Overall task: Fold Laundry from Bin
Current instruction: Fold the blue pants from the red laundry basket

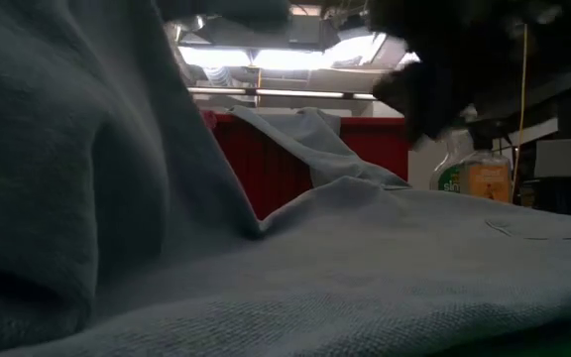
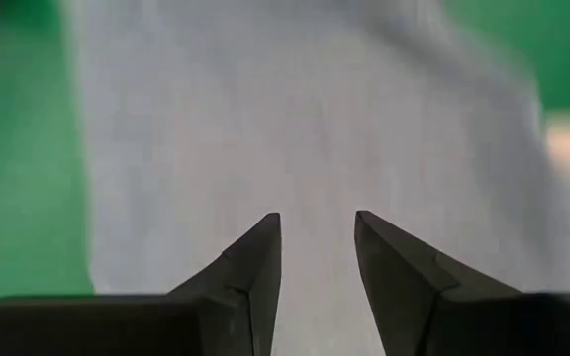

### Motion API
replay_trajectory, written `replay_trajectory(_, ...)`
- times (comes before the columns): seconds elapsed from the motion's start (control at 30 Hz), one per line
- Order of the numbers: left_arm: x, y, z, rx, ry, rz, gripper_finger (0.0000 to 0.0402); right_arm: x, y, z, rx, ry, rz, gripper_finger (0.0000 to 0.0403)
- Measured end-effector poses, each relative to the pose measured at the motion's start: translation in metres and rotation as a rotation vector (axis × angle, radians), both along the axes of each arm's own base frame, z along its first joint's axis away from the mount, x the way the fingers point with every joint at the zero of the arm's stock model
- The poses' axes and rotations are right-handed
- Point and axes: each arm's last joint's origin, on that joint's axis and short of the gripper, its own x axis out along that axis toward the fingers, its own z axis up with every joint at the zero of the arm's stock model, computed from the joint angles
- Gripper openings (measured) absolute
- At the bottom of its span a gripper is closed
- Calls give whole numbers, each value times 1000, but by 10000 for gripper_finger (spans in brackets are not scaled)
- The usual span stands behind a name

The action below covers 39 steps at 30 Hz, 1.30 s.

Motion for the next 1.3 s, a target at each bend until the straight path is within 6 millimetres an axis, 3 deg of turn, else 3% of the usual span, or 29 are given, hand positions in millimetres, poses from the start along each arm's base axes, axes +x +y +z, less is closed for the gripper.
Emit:
replay_trajectory(0.17,4,10,-4,248,-63,205,0,16,7,13,125,-205,52,131)
replay_trajectory(0.33,0,24,-11,408,12,313,0,23,13,24,271,-308,156,131)
replay_trajectory(0.8,-1,40,-14,439,69,349,0,39,17,49,240,-674,240,131)
replay_trajectory(0.97,-1,40,-14,440,69,350,0,51,24,43,265,-753,287,131)
replay_trajectory(1.3,-1,41,-14,456,73,358,0,73,49,9,295,-860,346,131)
